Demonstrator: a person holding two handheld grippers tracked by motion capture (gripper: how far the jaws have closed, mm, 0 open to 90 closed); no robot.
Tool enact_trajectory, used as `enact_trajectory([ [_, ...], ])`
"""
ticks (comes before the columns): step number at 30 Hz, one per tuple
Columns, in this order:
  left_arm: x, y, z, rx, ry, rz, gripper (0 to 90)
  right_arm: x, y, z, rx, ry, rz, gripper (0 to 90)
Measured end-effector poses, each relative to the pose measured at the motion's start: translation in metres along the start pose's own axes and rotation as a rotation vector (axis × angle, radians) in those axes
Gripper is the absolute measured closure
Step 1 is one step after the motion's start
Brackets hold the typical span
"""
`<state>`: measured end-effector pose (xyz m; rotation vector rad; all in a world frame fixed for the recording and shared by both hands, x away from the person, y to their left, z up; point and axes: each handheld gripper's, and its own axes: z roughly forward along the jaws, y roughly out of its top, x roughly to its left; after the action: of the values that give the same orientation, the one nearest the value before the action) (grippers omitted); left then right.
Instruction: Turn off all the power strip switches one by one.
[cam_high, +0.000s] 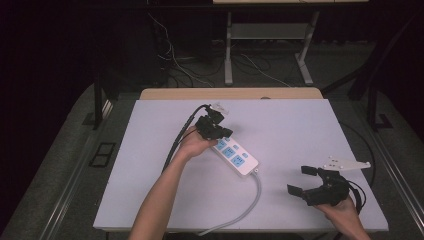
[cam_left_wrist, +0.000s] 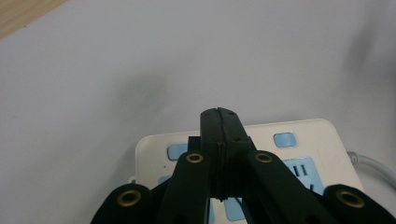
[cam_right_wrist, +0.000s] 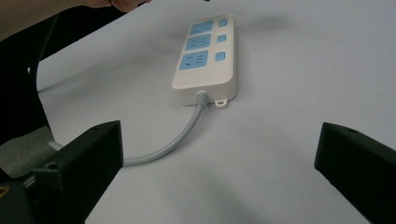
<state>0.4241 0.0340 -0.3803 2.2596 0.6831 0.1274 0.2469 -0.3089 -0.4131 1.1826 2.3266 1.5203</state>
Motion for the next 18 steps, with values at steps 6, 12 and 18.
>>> enact_trajectory([
  [6,-0.007,0.004,0.005,-0.009,-0.014,0.012,89.4,0.0,0.0,0.0,0.001,0.0,0.0,1.0],
  [12,-0.016,0.009,0.011,-0.001,-0.031,0.039,89.4,-0.001,0.0,0.0,-0.001,-0.001,0.002,1.0],
  [18,-0.023,0.01,0.016,0.018,-0.045,0.063,89.3,0.0,0.0,-0.001,0.0,0.0,0.002,1.0],
])
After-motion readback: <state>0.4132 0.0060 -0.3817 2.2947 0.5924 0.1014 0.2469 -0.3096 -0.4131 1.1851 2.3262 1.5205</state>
